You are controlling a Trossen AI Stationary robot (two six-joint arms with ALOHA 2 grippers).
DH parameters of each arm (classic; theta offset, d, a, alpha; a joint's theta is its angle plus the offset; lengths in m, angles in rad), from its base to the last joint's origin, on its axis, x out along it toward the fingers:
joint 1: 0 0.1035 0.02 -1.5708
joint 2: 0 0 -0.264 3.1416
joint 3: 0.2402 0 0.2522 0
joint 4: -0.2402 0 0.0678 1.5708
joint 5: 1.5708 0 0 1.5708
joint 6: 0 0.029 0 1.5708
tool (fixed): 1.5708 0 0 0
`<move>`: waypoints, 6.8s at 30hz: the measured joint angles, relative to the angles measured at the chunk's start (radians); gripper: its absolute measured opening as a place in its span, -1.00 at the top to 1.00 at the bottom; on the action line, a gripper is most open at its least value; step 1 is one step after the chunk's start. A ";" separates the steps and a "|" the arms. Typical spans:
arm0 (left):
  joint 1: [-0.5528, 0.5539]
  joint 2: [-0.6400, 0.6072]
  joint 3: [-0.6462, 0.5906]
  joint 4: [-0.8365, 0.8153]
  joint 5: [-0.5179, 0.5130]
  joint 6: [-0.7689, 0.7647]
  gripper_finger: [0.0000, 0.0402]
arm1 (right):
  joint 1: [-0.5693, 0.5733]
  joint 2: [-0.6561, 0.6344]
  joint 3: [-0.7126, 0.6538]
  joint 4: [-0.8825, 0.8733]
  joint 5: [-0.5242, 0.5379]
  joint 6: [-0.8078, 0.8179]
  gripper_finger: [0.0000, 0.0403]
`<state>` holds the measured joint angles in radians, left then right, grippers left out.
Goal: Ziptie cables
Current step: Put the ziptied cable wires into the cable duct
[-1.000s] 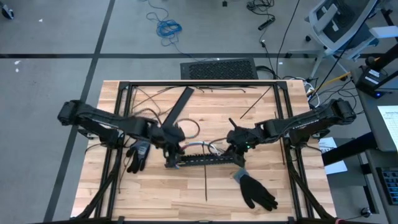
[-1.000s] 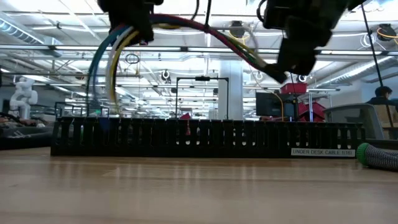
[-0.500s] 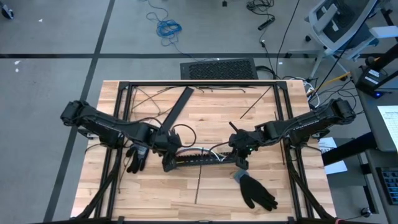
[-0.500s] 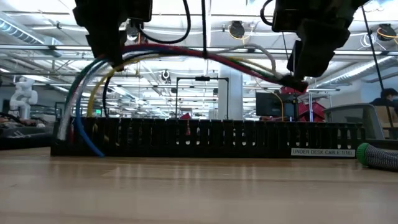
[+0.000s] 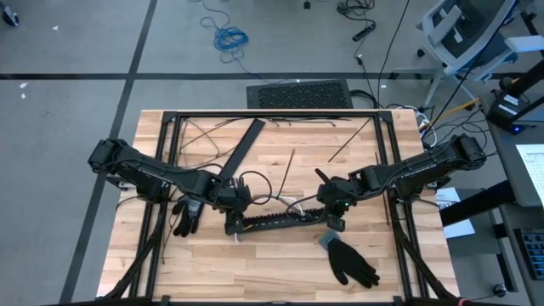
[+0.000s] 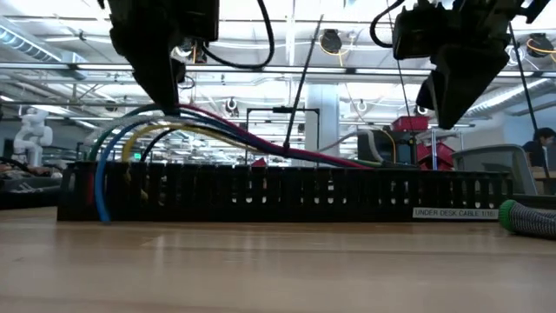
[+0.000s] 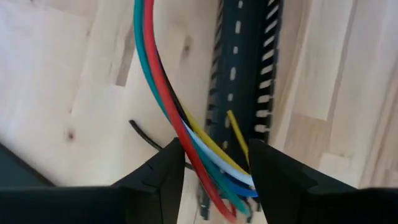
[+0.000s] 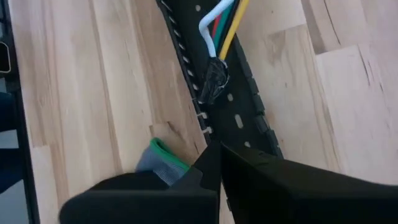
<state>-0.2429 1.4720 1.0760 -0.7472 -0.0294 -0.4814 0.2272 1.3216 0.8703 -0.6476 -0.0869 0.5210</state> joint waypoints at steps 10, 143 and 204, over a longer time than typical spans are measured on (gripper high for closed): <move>-0.009 0.076 0.000 0.006 0.020 0.030 0.18 | 0.000 0.010 0.000 0.047 0.025 0.012 1.00; -0.050 0.081 0.161 -0.080 -0.241 0.445 0.93 | -0.031 0.155 0.004 0.229 -0.226 -0.066 1.00; -0.043 0.104 0.159 -0.124 -0.222 0.434 0.93 | 0.019 0.327 0.000 0.305 -0.174 -0.136 0.18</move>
<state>-0.2855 1.5762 1.2346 -0.8712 -0.2513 -0.0475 0.2463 1.6482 0.8700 -0.3422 -0.2606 0.3853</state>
